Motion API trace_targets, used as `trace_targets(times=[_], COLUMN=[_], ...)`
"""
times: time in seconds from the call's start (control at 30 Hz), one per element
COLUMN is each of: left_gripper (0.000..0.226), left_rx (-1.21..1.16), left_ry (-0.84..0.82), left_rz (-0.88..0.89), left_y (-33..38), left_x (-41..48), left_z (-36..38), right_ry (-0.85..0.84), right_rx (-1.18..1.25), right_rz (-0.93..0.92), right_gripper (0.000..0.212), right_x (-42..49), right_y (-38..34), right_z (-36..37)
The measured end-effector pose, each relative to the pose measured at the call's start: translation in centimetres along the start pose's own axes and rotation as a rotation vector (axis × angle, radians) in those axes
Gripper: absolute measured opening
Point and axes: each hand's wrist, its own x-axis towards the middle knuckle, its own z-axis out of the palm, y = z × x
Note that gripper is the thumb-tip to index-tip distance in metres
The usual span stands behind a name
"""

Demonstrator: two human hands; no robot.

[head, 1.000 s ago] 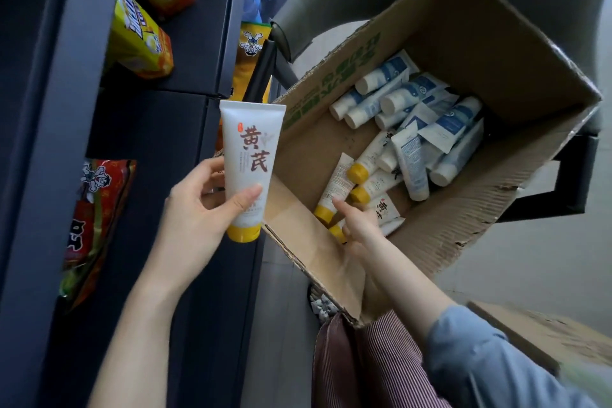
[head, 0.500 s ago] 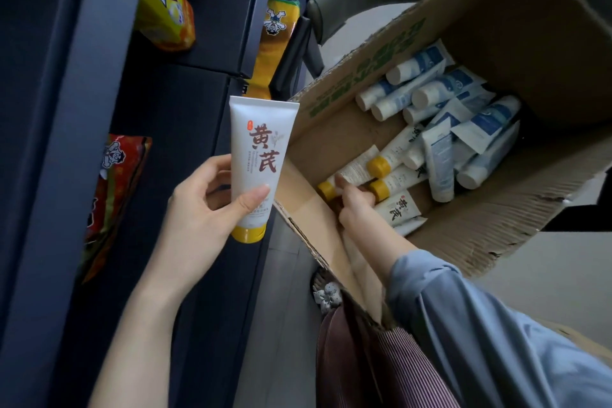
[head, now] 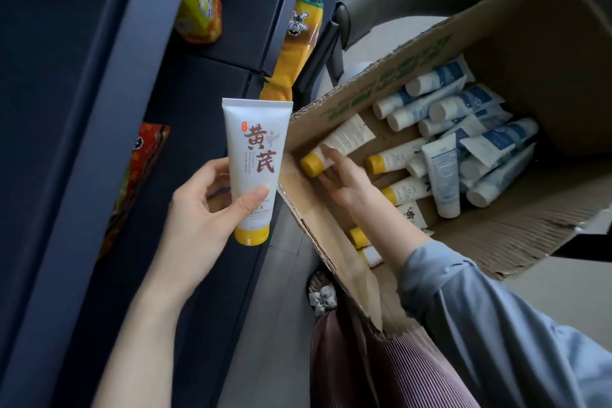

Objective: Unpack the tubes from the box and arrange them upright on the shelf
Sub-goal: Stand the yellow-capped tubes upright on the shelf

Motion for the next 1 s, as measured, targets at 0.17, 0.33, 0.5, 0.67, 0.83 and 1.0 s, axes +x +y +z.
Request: trace_targets(times=[0.17,0.33,0.5,0.67,0.83,1.0], left_gripper=[0.036,0.036,0.032,0.033,0.03,0.036], left_rx=[-0.036,-0.06,-0.048,-0.014,0.087,0.153], left_ry=[0.034,0.059,0.091,0.118,0.169,0.272], left_rz=[0.028,0.064,0.129,0.221,0.335,0.406], left_y=[0.7,1.3,1.5,2.3,4.0,5.6], left_x=[-0.6,-0.8,-2.8,-6.7,-13.1,-22.8], left_z=[-0.1,0.1,-0.1,-1.0,-3.8,-7.1], right_ry=[-0.064,-0.141,-0.284,-0.454,-0.665,-0.847], right_rx=[-0.101,-0.093,-0.155,-0.266,-0.229,-0.316], right_rz=[-0.094,-0.143,-0.254,-0.391,-0.412,-0.464], right_gripper=[0.051,0.045,0.053,0.049,0.043,0.04], right_x=[-1.5,-3.1,-5.8,-10.9,-17.2,-24.4], right_y=[-0.7,-0.9,-0.4,1.1,4.5,9.5], right_z=[-1.0,-2.7,-4.2,-5.1,-5.9,-7.1])
